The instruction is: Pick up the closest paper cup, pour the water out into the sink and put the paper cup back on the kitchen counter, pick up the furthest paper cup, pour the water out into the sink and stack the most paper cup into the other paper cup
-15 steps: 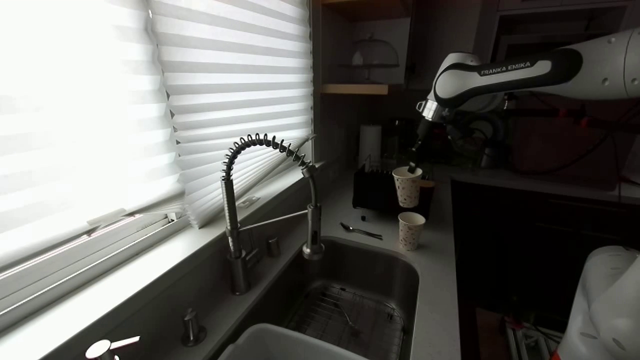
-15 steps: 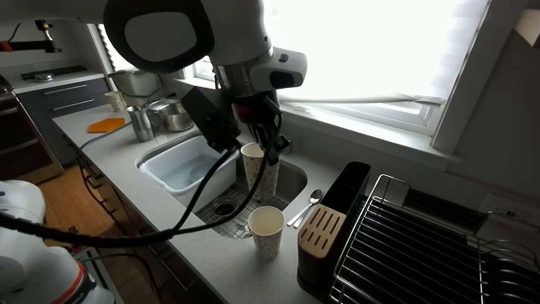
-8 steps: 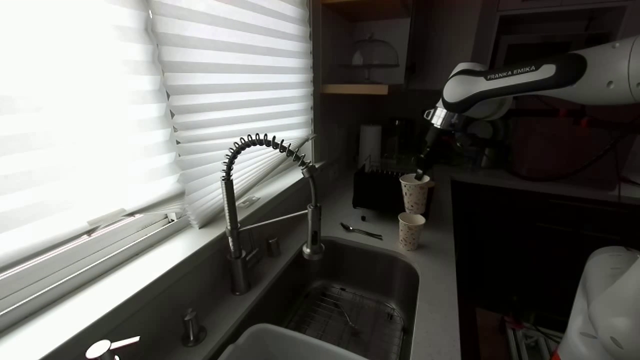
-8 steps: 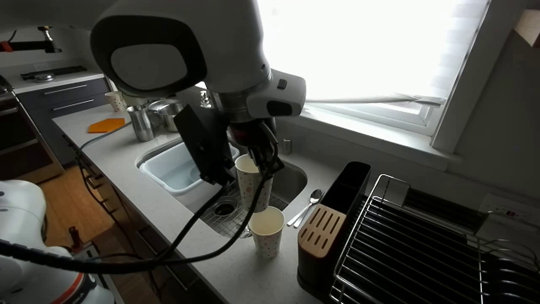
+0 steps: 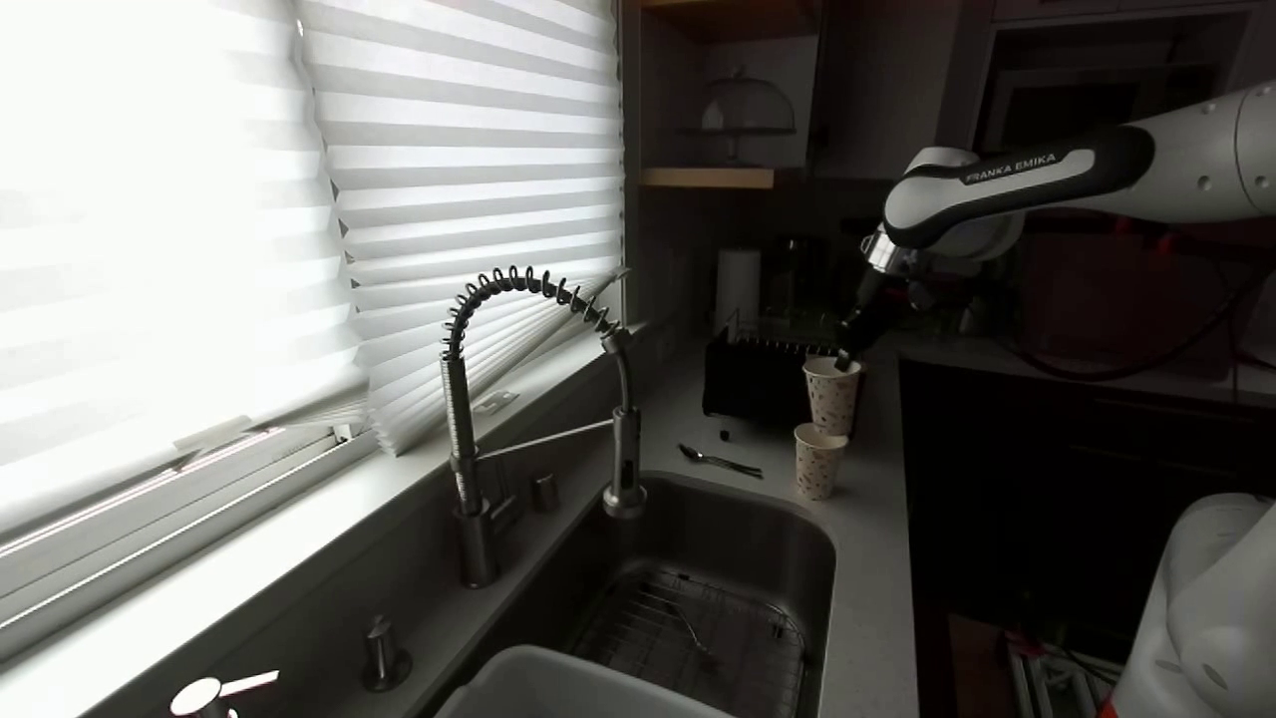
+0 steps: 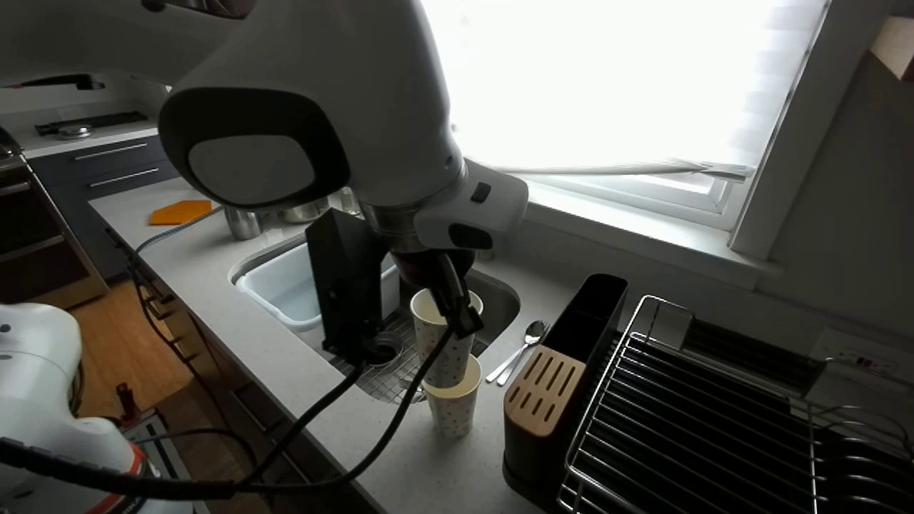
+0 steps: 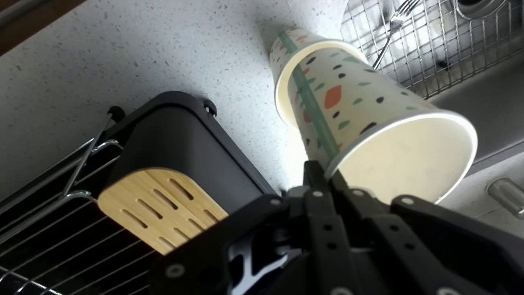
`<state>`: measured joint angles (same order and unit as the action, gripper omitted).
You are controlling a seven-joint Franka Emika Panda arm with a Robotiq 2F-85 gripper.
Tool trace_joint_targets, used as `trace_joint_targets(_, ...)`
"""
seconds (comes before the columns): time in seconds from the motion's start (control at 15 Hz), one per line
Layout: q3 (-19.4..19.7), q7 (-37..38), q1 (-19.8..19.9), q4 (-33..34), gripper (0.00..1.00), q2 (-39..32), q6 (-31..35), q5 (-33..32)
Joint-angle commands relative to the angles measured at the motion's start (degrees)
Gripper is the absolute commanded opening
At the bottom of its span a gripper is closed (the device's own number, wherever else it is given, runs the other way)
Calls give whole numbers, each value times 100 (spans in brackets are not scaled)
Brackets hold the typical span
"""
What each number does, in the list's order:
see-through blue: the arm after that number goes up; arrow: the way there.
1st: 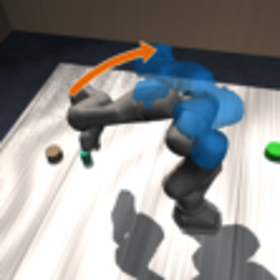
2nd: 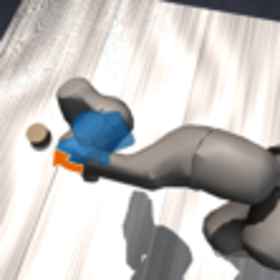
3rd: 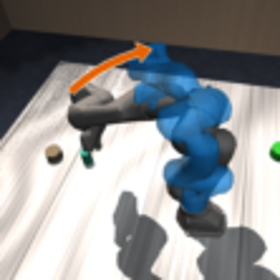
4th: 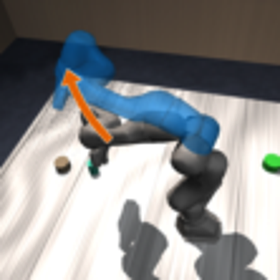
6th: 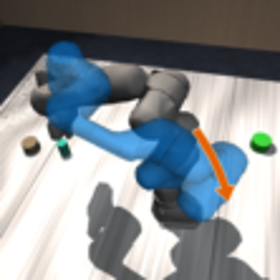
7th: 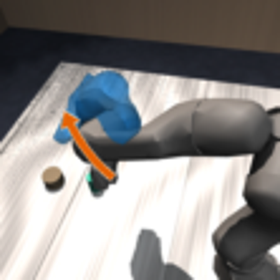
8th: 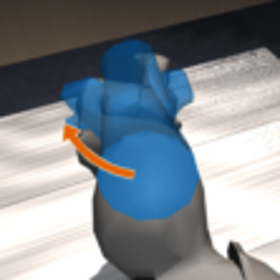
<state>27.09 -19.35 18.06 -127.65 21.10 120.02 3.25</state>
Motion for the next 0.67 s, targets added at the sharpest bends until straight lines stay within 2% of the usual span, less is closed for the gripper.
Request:
trace_joint_targets(0.0, -81, 372, 149, -170, 1, -25, 327, -30)
trace_joint_targets(0.6, -213, 767, 145, -395, 1, -88, 690, -21)
